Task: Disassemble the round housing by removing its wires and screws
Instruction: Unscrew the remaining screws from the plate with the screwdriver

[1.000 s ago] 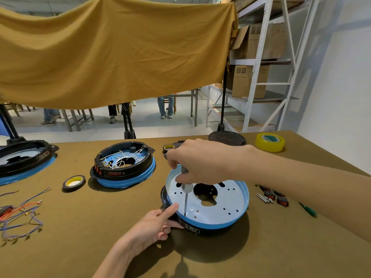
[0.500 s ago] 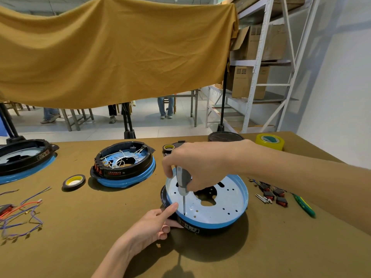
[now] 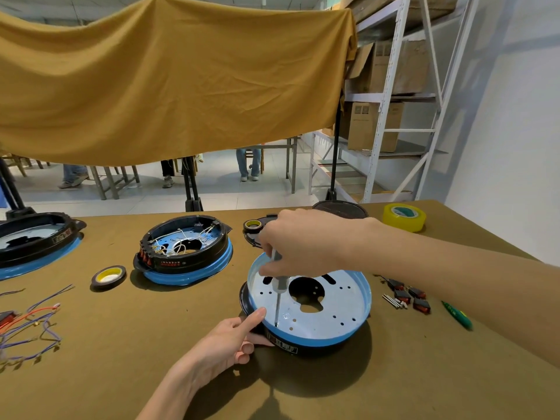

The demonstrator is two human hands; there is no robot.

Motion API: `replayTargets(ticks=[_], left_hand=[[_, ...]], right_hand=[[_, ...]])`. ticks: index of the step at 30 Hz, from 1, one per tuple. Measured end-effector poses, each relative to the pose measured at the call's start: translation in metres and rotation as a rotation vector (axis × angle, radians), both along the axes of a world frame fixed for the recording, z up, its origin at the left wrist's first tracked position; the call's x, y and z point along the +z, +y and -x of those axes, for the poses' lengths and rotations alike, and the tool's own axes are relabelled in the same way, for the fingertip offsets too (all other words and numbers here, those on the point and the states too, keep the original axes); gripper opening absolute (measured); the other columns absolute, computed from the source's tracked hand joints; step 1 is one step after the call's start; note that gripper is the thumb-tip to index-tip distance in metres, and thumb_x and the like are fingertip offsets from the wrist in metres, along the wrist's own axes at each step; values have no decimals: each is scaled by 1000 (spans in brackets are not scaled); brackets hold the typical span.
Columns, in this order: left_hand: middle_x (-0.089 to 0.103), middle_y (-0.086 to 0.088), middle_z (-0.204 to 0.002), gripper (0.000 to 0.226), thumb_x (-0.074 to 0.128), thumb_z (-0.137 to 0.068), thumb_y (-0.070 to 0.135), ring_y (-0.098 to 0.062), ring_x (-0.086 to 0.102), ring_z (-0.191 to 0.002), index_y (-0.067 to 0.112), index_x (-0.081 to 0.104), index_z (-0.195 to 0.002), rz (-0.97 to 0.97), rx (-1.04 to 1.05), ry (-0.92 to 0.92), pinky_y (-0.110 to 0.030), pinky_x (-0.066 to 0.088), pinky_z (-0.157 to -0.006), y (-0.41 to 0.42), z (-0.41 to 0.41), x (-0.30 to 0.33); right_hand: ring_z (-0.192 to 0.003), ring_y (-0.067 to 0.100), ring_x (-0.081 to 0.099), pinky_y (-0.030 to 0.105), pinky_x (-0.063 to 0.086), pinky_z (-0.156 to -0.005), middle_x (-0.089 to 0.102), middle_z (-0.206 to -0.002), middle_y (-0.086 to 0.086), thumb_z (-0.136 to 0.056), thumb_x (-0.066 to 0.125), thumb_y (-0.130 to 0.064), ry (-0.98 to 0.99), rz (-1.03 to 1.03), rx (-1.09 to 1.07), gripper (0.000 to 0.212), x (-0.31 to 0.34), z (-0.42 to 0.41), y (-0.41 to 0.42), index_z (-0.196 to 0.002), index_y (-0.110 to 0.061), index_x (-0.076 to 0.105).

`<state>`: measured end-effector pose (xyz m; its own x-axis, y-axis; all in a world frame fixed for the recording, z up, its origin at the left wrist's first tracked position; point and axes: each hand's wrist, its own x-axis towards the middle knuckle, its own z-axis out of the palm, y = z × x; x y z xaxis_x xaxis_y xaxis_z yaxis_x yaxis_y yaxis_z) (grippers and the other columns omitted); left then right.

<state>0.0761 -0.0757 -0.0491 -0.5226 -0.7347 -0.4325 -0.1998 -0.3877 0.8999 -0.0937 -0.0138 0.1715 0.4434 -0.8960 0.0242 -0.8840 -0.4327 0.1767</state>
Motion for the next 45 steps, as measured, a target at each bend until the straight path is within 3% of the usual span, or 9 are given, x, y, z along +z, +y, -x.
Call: replayTargets(ticks=[5, 11, 24, 29, 33, 35, 38, 41, 45], left_hand=[[80, -14, -107, 80, 68, -72, 70, -5, 44, -52, 12, 58, -126, 9, 2, 11, -17, 43, -52, 0, 0, 1], [80, -16, -108, 84, 71, -66, 73, -5, 46, -53, 13, 62, -124, 14, -12, 22, -17, 45, -52, -1, -2, 1], [79, -18, -108, 88, 74, -61, 74, -4, 50, -51, 12, 60, -123, -2, -17, 25, -17, 49, -53, 2, -4, 5], [80, -18, -104, 81, 73, -63, 71, -4, 50, -50, 14, 60, -120, -1, 48, 19, -18, 49, -52, 2, -1, 3], [80, -18, -95, 77, 71, -65, 67, -9, 51, -55, 10, 60, -116, -18, 161, 32, -20, 50, -52, 1, 3, 4], [81, -17, -92, 71, 71, -70, 64, -11, 59, -59, 10, 61, -114, -35, 206, 52, -21, 51, -56, 0, 1, 5], [81, -16, -95, 60, 69, -84, 59, -13, 70, -75, 9, 60, -117, -38, 256, 90, -23, 53, -65, -1, 1, 2], [81, -16, -99, 55, 66, -90, 57, -20, 70, -100, 11, 57, -119, -42, 283, 93, -26, 53, -75, 0, 3, 2], [80, -17, -100, 66, 69, -82, 62, -15, 57, -79, 10, 57, -121, -56, 267, 75, -22, 53, -63, 1, 2, 5]], right_hand=[[-86, 10, 66, 29, 57, -71, 72, -98, -7, -89, 74, -37, -309, -71, -83, 22, 6, 37, 5, -102, -20, 78], [-54, 9, 63, 18, 51, -52, 72, -68, 1, -87, 78, -36, -1054, -24, -459, 21, -29, 116, 19, -86, -15, 79], [-55, 13, 59, 23, 50, -52, 76, -83, 15, -93, 72, -29, -1347, -273, -697, 24, -102, 149, 35, -94, -6, 76], [-66, 18, 64, 29, 57, -61, 65, -97, 20, -97, 67, -17, -1869, -375, -726, 28, -119, 158, 37, -117, 2, 65], [-73, 20, 55, 33, 51, -64, 53, -98, 15, -98, 63, -13, -2135, -266, -778, 26, -143, 173, 35, -119, 2, 60], [-70, 21, 54, 32, 46, -61, 54, -94, 12, -98, 61, -12, -2017, -106, -869, 25, -157, 179, 30, -119, 3, 63], [-81, 21, 57, 33, 44, -73, 63, -96, 5, -99, 60, -18, -1517, 92, -970, 26, -175, 181, 28, -120, -6, 68], [-96, 17, 51, 30, 37, -88, 51, -126, 9, -103, 54, -24, -1077, 111, -950, 33, -196, 178, 30, -134, -13, 55], [-96, 18, 55, 31, 46, -89, 40, -129, 9, -103, 55, -21, -854, 151, -887, 33, -211, 161, 31, -134, -13, 46]])
